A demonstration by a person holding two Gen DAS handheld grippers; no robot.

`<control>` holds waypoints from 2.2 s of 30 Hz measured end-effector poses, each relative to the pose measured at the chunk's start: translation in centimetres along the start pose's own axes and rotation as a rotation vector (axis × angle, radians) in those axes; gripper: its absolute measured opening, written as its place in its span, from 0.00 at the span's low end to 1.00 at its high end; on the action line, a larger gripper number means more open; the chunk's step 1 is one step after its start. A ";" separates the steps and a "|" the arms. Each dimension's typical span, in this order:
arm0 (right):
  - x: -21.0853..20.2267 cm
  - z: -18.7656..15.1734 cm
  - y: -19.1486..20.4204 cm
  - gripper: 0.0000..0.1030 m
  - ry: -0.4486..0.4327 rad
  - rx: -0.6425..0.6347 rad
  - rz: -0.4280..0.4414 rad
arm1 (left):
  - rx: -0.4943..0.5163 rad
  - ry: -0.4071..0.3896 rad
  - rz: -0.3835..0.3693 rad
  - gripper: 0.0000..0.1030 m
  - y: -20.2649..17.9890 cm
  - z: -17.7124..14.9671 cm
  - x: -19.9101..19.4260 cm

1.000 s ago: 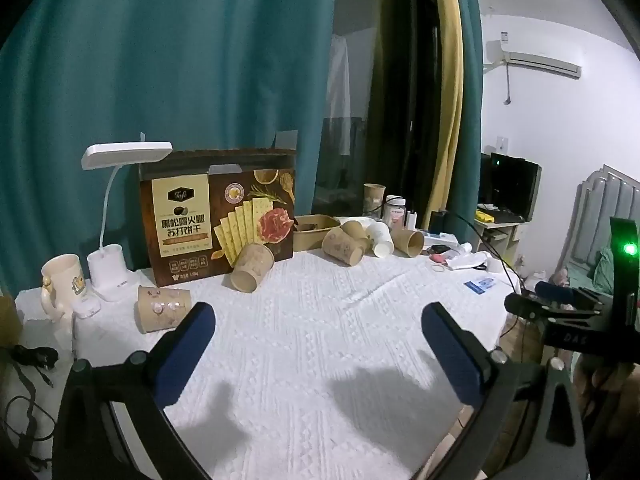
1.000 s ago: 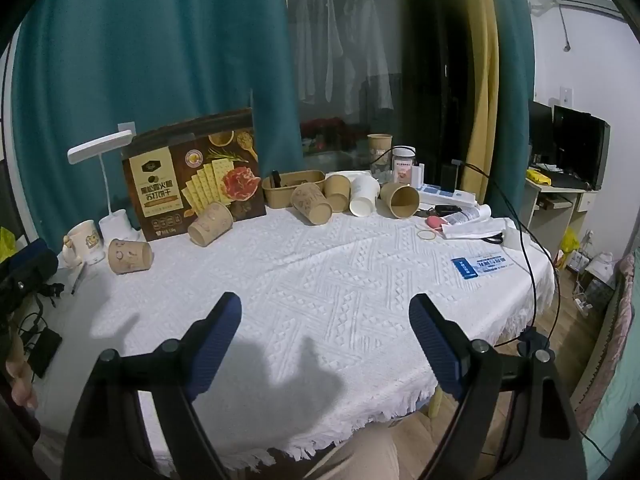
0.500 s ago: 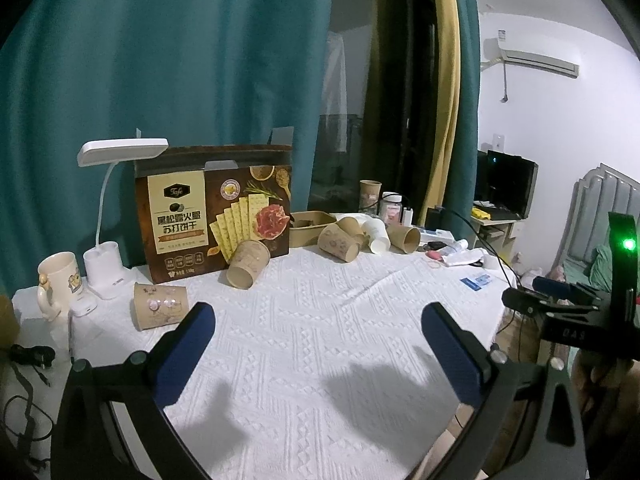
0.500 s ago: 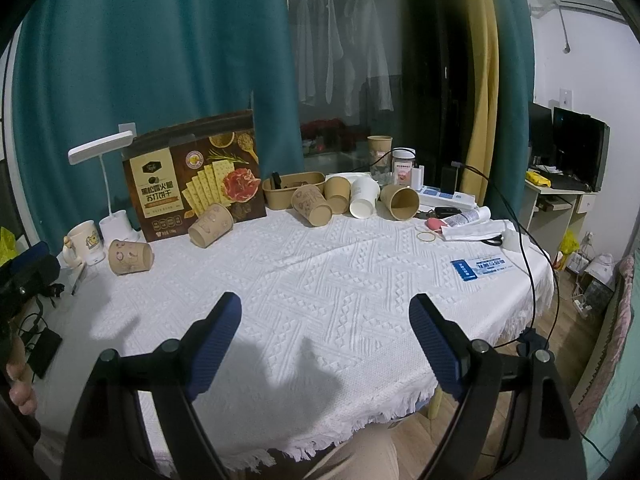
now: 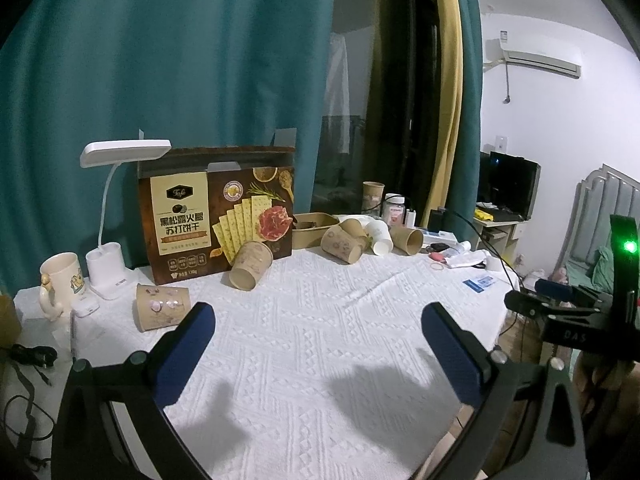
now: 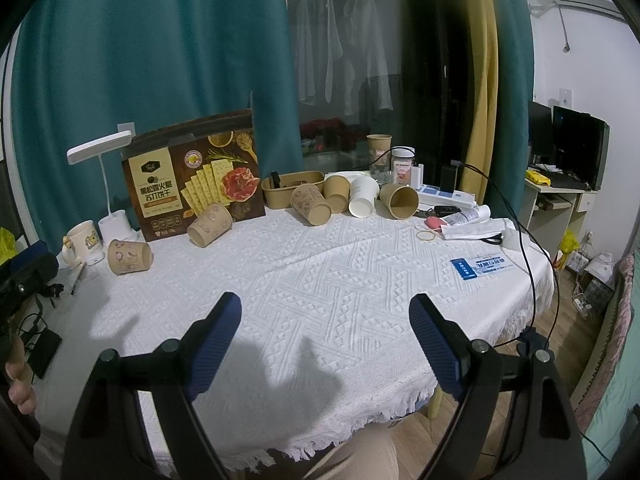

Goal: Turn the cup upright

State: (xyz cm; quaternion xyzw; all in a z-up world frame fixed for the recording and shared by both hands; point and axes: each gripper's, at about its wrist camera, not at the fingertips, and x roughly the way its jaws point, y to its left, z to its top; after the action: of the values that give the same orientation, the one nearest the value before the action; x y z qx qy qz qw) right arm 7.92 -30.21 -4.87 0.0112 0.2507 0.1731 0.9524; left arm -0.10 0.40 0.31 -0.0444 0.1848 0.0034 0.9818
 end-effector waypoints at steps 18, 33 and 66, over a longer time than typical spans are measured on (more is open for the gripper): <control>0.1 0.1 0.0 0.82 0.002 0.000 0.002 | -0.002 0.002 0.001 1.00 0.0 -0.1 0.0; -0.1 0.3 0.1 0.82 0.003 -0.001 0.003 | -0.002 -0.002 0.002 1.00 0.0 -0.1 0.0; 14.8 3.1 -11.0 0.82 0.122 0.087 -0.054 | 0.072 0.323 -0.076 1.00 -2.0 3.3 17.0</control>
State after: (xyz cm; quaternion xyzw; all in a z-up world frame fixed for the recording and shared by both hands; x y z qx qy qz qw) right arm 25.03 -35.39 -10.36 0.0351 0.3158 0.1369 0.9383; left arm 16.97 -1.45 -2.58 -0.0160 0.3385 -0.0477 0.9396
